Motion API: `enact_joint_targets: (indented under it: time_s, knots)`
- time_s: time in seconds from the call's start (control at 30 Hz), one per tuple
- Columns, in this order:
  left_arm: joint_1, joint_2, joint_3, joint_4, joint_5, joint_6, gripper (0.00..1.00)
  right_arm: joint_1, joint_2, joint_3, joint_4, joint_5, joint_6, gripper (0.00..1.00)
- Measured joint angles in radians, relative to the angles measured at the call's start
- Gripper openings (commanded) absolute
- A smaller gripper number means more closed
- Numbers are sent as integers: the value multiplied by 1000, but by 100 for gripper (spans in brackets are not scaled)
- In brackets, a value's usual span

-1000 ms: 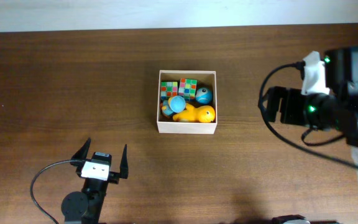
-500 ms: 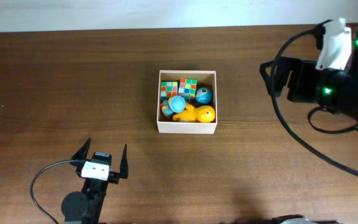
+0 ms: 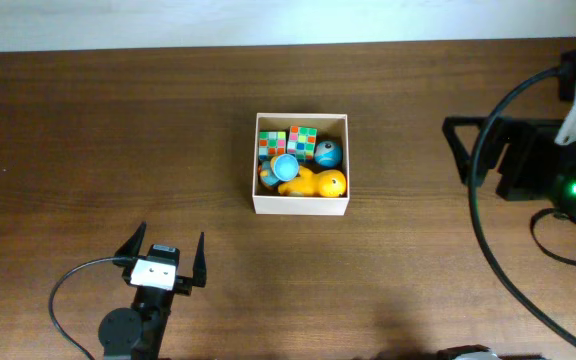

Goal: Pack container

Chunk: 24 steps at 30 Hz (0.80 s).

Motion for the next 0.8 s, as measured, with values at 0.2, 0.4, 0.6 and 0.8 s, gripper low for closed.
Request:
enact_joint_targets:
  time_s: [0.2,0.4,0.6,0.8]
  knots:
    - [0,0,-1,0,0,0,99,0,-155,-484,325,0,2,99]
    - [0,0,-1,0,0,3,99,1,-356,-937,638,2,3,99]
    - [0,0,-1,1,0,3,99,-10,-607,-1230,811,18,3,99]
    - [0,0,-1,1,-1,3,99,-16,-821,-1494,1027,98,3,99]
